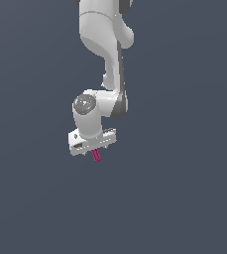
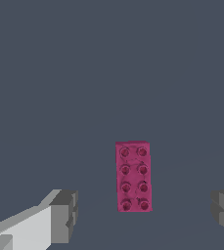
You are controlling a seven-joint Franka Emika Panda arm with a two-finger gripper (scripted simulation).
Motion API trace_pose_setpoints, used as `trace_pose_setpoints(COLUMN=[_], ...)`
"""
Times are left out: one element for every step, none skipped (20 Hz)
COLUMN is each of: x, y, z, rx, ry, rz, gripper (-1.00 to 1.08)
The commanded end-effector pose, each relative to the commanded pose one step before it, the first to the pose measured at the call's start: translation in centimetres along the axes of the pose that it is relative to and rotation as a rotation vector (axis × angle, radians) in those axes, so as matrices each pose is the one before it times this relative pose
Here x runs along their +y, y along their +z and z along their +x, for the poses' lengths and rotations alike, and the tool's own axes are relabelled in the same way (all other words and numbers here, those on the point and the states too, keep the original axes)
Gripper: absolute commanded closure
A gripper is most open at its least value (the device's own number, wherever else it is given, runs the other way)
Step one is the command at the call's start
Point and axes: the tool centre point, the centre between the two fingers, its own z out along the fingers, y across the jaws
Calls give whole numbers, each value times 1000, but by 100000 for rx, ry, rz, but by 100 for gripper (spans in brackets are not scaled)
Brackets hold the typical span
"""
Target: Pick up the object and move it to a goal position.
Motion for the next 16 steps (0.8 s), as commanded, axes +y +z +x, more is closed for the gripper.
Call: trace_pose_setpoints(x=[230, 48, 32, 12, -38, 1, 4, 7, 9, -26, 14, -23, -10, 19, -35, -9], y=[435, 94, 56, 19, -70, 35, 104, 172, 241, 303, 376, 436, 502, 568, 544, 473], z=[-128, -36, -23, -9, -2, -2, -5, -8, -11, 5, -20, -4, -15, -34, -2, -9], rx=[-47, -27, -16, -5, -55, 0, 0, 0, 0, 9, 0, 9, 6, 0, 13, 6], ry=[-1454, -266, -153, -48, 405, 0, 0, 0, 0, -68, 0, -68, -48, 0, -97, -48], rz=[43, 16, 10, 3, 12, 0, 0, 0, 0, -1, 0, -1, -1, 0, -1, -1], gripper=[-92, -92, -92, -92, -92, -92, -92, -92, -92, -92, -92, -92, -92, -92, -92, -92])
